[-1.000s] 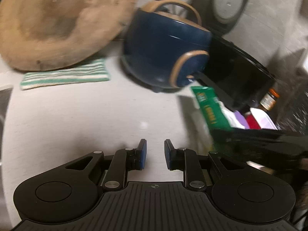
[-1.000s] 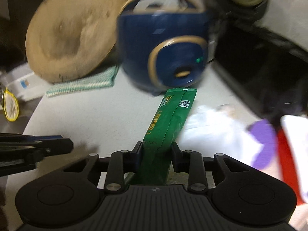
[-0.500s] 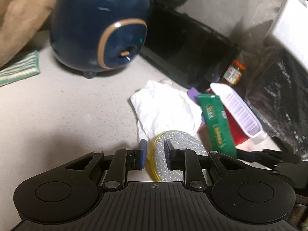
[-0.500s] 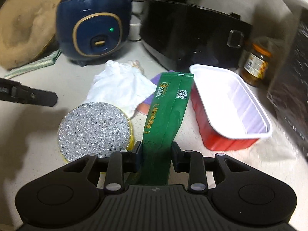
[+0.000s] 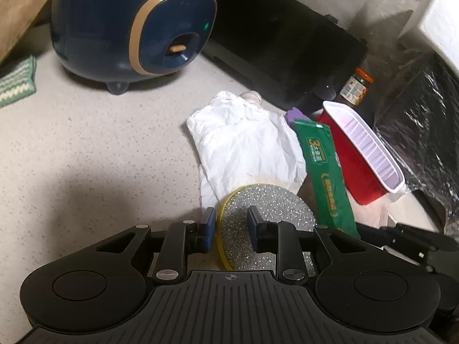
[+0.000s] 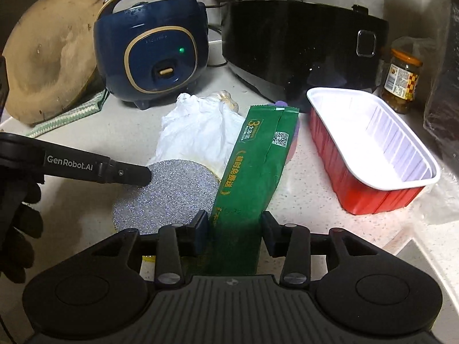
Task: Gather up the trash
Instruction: 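Grasp the yellow-silver scouring disc edge with the left tool while the right tool holds the packet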
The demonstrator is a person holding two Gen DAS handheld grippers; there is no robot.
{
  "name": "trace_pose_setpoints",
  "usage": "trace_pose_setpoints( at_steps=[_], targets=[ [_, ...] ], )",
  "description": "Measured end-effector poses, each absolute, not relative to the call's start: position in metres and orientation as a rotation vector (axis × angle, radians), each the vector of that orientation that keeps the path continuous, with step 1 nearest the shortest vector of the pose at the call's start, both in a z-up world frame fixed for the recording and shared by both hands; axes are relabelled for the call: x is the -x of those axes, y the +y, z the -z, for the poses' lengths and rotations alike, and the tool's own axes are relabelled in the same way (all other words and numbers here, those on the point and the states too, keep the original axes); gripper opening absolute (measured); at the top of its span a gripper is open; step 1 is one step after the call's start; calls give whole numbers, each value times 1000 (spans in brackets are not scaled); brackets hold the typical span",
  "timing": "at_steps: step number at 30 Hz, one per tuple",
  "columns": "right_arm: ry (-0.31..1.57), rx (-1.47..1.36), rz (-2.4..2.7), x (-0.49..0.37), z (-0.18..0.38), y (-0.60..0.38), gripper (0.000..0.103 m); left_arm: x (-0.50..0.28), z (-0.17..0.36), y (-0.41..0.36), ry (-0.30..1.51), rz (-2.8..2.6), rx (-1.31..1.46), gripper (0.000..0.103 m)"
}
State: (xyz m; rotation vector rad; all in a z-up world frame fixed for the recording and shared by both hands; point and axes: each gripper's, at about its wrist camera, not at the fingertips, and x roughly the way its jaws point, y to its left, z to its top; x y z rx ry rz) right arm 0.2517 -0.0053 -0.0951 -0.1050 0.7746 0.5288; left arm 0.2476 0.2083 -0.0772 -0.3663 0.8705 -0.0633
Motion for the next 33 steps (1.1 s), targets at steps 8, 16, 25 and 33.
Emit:
trace_pose_setpoints(
  at_steps=[8, 16, 25, 33],
  targets=[
    [767, 65, -549, -251, 101, -10, 41, -249, 69, 207, 905, 87, 429, 39],
    [769, 27, -558, -251, 104, -15, 42, -250, 76, 207, 938, 60, 443, 39],
    [770, 9, -556, -246, 104, -19, 42, -246, 78, 213, 933, 71, 512, 39],
    [774, 5, -558, -238, 102, -23, 42, -229, 45, 203, 874, 180, 540, 39]
  ],
)
